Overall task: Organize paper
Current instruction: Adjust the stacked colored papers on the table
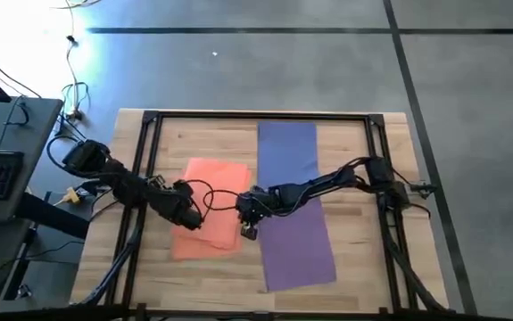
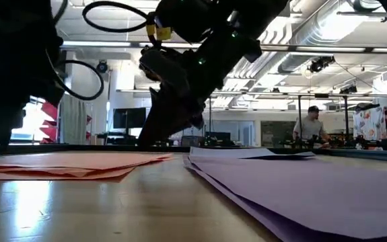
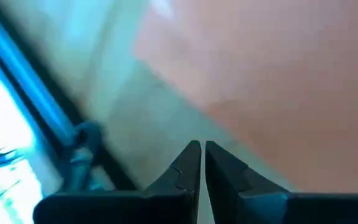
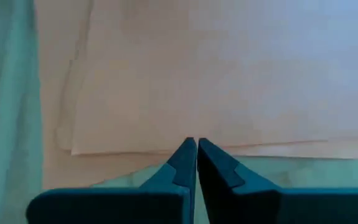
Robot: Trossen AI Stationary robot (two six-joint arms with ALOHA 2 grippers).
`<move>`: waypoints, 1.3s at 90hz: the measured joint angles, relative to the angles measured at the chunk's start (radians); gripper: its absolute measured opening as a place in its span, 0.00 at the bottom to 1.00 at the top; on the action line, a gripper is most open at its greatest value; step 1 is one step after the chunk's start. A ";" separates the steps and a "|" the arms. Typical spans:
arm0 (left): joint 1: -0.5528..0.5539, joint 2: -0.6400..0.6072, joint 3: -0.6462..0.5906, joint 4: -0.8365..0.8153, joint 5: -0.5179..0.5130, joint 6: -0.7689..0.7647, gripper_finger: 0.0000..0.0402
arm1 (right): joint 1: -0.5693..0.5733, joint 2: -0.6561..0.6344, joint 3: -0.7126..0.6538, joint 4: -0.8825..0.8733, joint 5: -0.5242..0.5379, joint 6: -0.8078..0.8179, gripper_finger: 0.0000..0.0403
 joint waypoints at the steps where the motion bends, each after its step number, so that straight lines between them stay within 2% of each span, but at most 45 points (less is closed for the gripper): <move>1: 0.002 0.000 0.001 -0.008 -0.001 -0.004 0.00 | -0.004 -0.003 0.000 -0.001 0.009 0.003 0.00; 12: 0.033 -0.002 -0.020 -0.035 0.002 -0.033 0.00 | -0.069 -0.030 0.000 -0.037 0.128 0.043 0.00; 29: 0.101 -0.002 -0.137 0.126 0.023 0.008 0.00 | -0.193 -0.017 0.000 -0.112 0.126 0.119 0.00; 41: 0.126 -0.010 -0.187 0.204 0.022 0.078 0.00 | -0.240 0.010 0.000 -0.190 0.108 0.134 0.00; 51: 0.119 -0.013 -0.184 0.205 0.009 0.146 0.00 | -0.254 0.037 0.003 -0.187 0.078 0.124 0.00; 69: 0.099 -0.018 -0.176 0.222 -0.040 0.263 0.00 | -0.255 0.056 0.001 -0.092 0.085 0.075 0.00; 91: 0.098 -0.017 -0.177 0.240 -0.082 0.307 0.00 | -0.279 0.073 -0.001 0.037 0.087 0.015 0.00; 107: 0.080 -0.021 -0.161 0.274 -0.148 0.310 0.00 | -0.276 0.064 -0.001 0.069 0.218 -0.030 0.00; 117: 0.064 -0.024 -0.129 0.245 -0.161 0.291 0.00 | -0.259 0.037 -0.001 0.069 0.220 -0.057 0.00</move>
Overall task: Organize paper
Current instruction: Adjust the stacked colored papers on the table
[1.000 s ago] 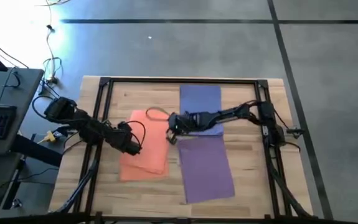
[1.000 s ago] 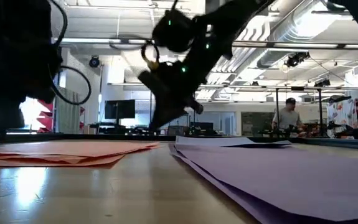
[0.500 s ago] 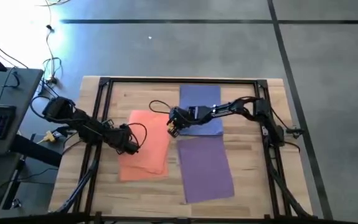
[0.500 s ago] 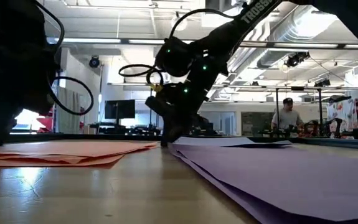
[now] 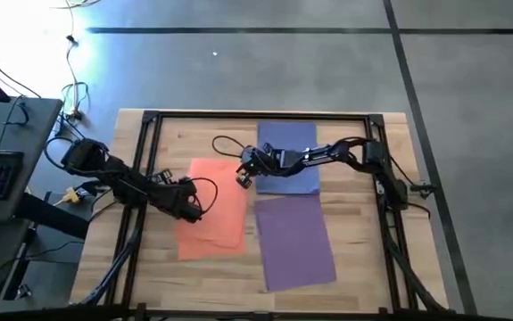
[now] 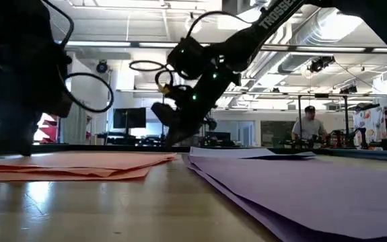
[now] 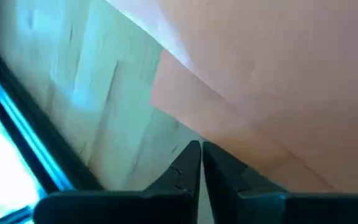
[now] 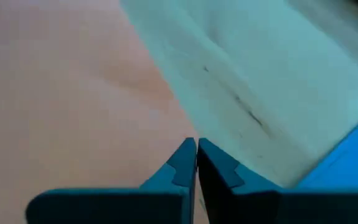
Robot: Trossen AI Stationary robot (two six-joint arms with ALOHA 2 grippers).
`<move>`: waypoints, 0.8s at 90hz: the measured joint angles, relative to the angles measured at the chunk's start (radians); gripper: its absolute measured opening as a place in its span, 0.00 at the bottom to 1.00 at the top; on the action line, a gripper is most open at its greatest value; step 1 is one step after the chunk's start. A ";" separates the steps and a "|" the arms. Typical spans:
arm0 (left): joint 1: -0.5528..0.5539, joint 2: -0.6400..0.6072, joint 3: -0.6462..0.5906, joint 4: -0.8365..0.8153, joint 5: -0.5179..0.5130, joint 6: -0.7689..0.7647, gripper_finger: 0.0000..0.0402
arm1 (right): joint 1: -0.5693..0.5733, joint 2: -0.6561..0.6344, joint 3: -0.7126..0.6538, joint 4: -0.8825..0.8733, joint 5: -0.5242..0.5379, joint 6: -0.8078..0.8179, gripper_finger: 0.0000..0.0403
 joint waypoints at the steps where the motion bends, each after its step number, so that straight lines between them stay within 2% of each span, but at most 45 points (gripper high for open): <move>1: -0.003 0.000 0.003 -0.007 0.000 -0.002 0.00 | 0.003 -0.002 0.000 0.001 0.000 -0.006 0.00; 10: -0.019 -0.007 0.035 -0.058 -0.021 -0.026 0.00 | 0.056 -0.011 0.000 -0.003 0.005 -0.106 0.00; 22: -0.047 -0.035 0.098 -0.254 -0.085 -0.125 0.00 | 0.159 -0.028 0.000 -0.010 0.004 -0.245 0.00; 32: -0.083 -0.084 0.151 -0.369 -0.096 -0.176 0.00 | 0.263 -0.028 0.000 0.007 -0.029 -0.364 0.00; 48: -0.178 -0.188 0.171 -0.327 -0.094 -0.192 0.00 | 0.403 -0.023 0.001 0.105 -0.124 -0.491 0.02; 59: -0.257 -0.241 0.171 -0.284 -0.105 -0.243 0.00 | 0.472 -0.020 0.001 0.147 -0.189 -0.567 0.14; 72: -0.348 -0.261 0.171 -0.228 -0.154 -0.292 0.00 | 0.521 0.015 0.001 0.195 -0.205 -0.607 0.41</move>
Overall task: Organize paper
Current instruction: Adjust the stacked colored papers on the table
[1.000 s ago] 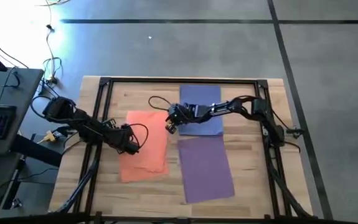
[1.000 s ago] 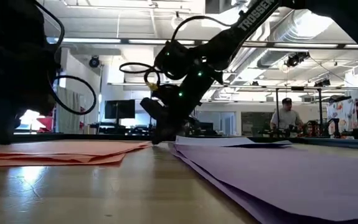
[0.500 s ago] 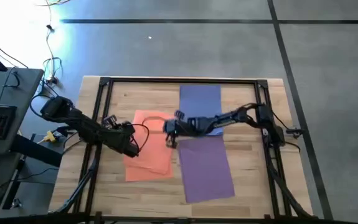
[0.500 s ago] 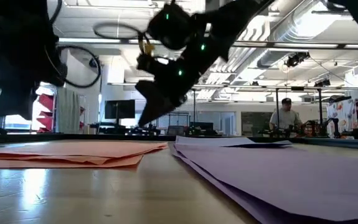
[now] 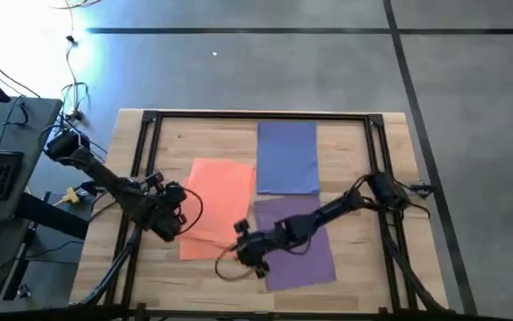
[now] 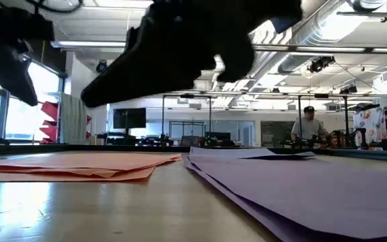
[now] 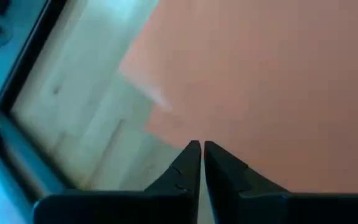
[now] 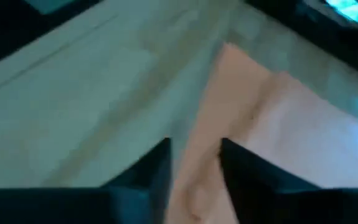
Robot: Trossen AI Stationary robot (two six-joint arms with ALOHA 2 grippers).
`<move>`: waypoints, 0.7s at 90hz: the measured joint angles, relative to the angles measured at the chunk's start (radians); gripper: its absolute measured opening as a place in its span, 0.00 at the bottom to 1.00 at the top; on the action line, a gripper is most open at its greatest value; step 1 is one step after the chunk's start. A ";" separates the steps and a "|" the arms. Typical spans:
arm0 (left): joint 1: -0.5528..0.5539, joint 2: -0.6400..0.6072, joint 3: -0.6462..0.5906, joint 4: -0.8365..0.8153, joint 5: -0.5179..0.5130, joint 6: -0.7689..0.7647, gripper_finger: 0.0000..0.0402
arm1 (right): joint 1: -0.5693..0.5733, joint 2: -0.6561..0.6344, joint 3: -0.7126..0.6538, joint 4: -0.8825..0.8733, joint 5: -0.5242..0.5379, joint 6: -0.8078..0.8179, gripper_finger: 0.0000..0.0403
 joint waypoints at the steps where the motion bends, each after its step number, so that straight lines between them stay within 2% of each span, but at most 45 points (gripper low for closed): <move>1: -0.006 0.000 0.000 0.003 -0.004 -0.003 0.00 | 0.002 0.005 0.000 0.008 0.002 0.000 0.44; 7: -0.041 0.001 -0.005 0.043 -0.016 -0.024 0.00 | 0.005 0.042 0.000 0.056 0.038 0.008 0.58; 14: -0.070 0.002 -0.015 0.103 -0.032 -0.027 0.00 | 0.005 0.083 0.000 0.074 0.134 0.031 0.72; 23: -0.100 0.004 -0.030 0.170 -0.050 -0.027 0.00 | 0.000 0.116 0.002 0.089 0.223 0.027 0.81; 40: -0.135 0.008 -0.043 0.244 -0.047 -0.018 0.00 | -0.050 0.137 0.005 0.091 0.148 0.134 0.79; 50: -0.152 0.008 -0.043 0.287 -0.048 0.024 0.00 | -0.090 0.138 0.005 0.073 0.068 0.185 0.76; 63: -0.170 0.013 -0.043 0.349 -0.048 0.072 0.00 | -0.122 0.149 0.005 0.066 0.049 0.238 0.67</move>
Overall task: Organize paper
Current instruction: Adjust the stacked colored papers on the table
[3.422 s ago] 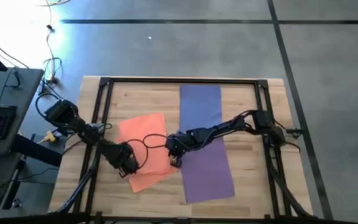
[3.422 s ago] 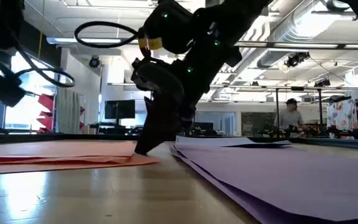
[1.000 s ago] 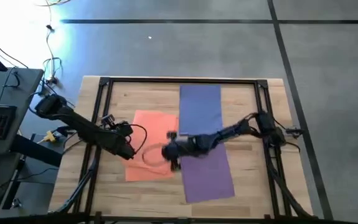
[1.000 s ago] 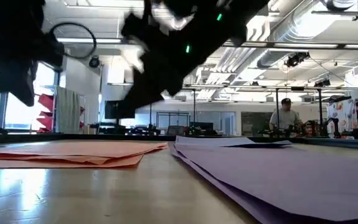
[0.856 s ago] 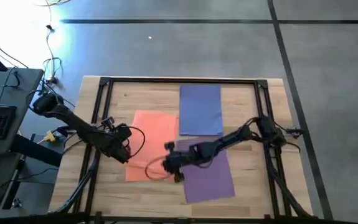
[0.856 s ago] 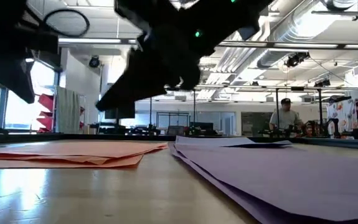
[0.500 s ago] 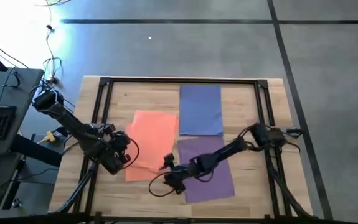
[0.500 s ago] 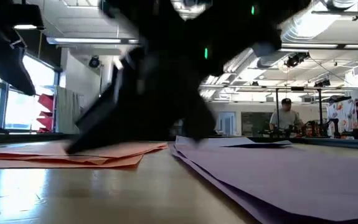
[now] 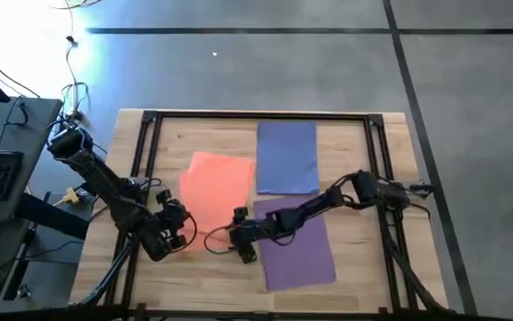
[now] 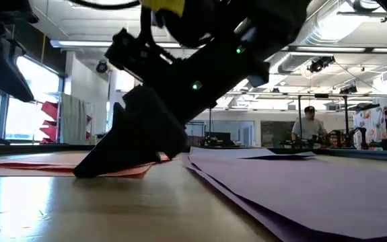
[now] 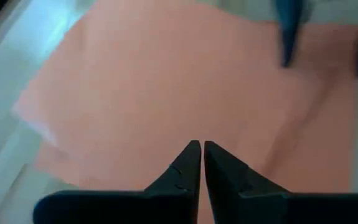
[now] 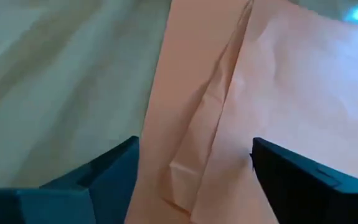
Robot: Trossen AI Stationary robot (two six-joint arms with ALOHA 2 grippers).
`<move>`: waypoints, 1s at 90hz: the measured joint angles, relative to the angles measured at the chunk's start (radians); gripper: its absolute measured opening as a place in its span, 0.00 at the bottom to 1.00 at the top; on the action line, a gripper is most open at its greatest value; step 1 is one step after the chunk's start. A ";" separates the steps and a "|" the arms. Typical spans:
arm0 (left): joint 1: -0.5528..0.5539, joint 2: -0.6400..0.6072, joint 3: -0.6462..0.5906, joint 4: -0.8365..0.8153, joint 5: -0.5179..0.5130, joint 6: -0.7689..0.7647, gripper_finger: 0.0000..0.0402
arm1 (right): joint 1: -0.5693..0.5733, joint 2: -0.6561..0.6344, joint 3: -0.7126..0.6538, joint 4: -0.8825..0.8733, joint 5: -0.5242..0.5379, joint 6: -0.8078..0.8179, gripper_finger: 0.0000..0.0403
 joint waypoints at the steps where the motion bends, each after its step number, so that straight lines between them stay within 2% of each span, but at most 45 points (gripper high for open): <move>1: -0.001 0.000 0.000 0.003 -0.001 0.004 0.00 | -0.001 0.000 0.000 -0.003 -0.003 0.002 0.66; 12: -0.017 0.000 0.000 0.030 0.002 0.041 0.00 | -0.004 0.007 0.000 -0.012 -0.030 0.027 0.54; 24: -0.041 0.000 0.000 0.030 -0.029 0.070 0.00 | 0.003 0.007 -0.001 -0.017 -0.024 0.033 0.35; 40: -0.078 0.012 0.001 0.031 -0.047 0.300 0.00 | 0.009 0.007 -0.003 -0.003 -0.025 0.055 0.10; 48: -0.078 0.019 0.001 0.036 -0.043 0.336 0.00 | 0.008 0.002 -0.005 0.010 -0.027 0.068 0.02; 57: -0.076 0.019 0.002 0.011 -0.065 0.257 0.00 | 0.008 -0.012 -0.002 0.017 -0.031 0.057 0.04; 74: -0.039 0.019 -0.010 -0.154 -0.095 -0.171 0.00 | 0.014 -0.078 0.038 -0.056 -0.001 0.119 0.15; 84: -0.012 0.019 -0.064 -0.177 -0.033 -0.339 0.00 | 0.007 -0.132 0.071 -0.125 0.006 0.142 0.28; 90: 0.005 0.019 -0.107 -0.176 0.046 -0.414 0.00 | 0.000 -0.153 0.080 -0.195 0.074 0.185 0.36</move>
